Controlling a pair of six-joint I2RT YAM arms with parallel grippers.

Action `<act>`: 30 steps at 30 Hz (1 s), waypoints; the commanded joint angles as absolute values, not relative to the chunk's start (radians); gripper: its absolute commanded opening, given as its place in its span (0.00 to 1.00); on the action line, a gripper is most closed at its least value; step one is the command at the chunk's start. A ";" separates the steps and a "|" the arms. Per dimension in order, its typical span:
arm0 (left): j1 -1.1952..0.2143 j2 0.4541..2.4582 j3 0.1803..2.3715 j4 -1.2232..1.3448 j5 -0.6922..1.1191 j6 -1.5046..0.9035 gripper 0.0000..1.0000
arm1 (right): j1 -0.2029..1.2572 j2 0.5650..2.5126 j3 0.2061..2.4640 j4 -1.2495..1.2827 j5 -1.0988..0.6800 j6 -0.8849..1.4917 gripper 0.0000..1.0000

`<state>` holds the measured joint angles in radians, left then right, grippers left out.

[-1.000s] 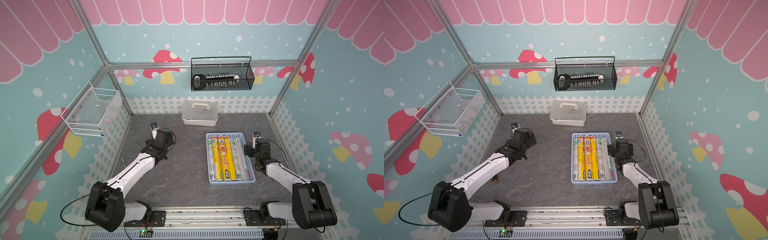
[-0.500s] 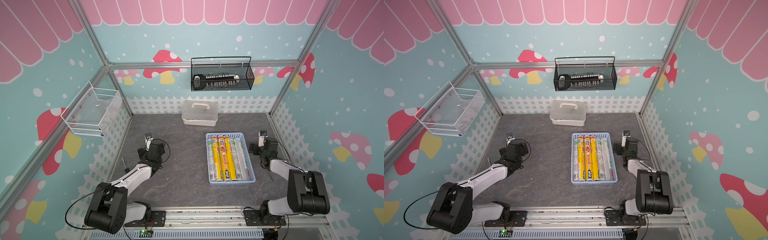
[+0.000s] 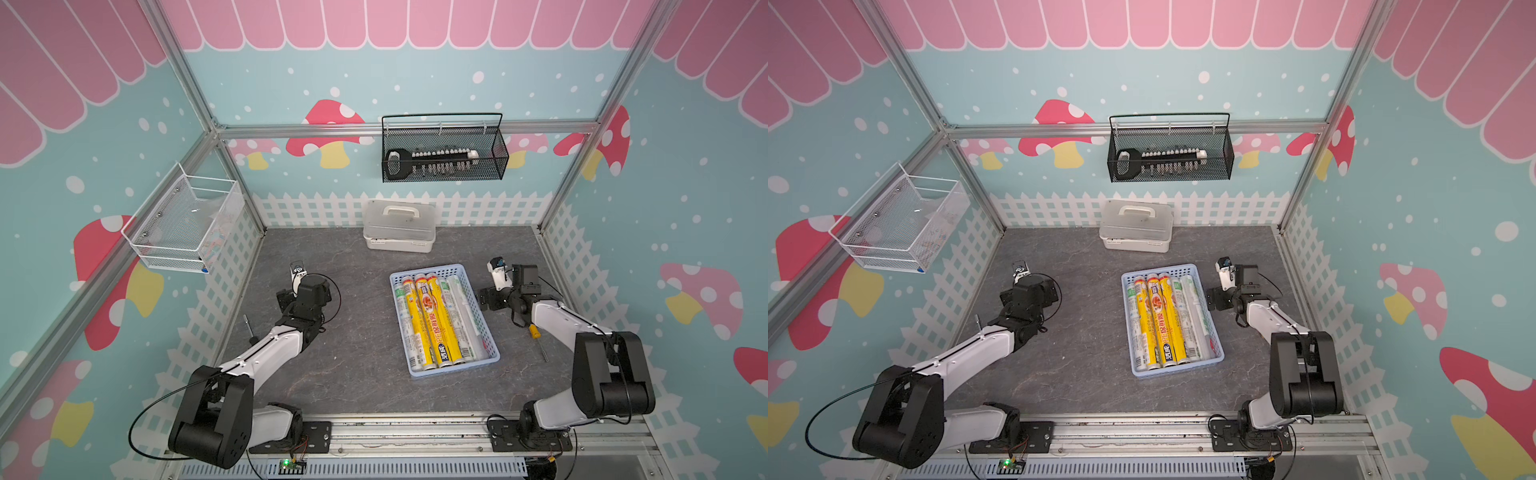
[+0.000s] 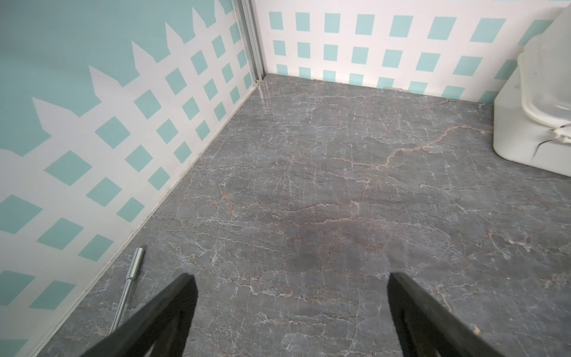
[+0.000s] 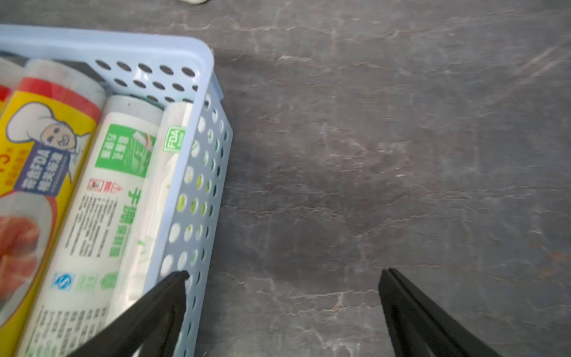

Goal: Put the plastic wrap into the basket
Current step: Move the basket to the center of the board, then reset both arms

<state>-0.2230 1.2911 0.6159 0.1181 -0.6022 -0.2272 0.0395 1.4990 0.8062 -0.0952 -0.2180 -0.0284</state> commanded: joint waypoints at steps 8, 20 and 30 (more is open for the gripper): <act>-0.218 1.272 0.598 0.197 -0.478 -0.138 0.99 | 0.052 1.396 0.682 0.135 0.019 -0.035 0.99; -0.205 1.470 0.469 0.703 -0.388 0.089 0.99 | -0.006 1.474 0.492 0.627 -0.025 -0.030 0.99; -0.035 1.524 0.400 0.848 -0.238 -0.079 0.99 | 0.041 1.529 0.354 0.937 0.102 -0.046 1.00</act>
<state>-0.0349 1.5188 0.4110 0.7734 -0.2901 -0.0391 0.0250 1.5101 0.3302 0.8314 0.0174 -0.0448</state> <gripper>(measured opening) 0.988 0.995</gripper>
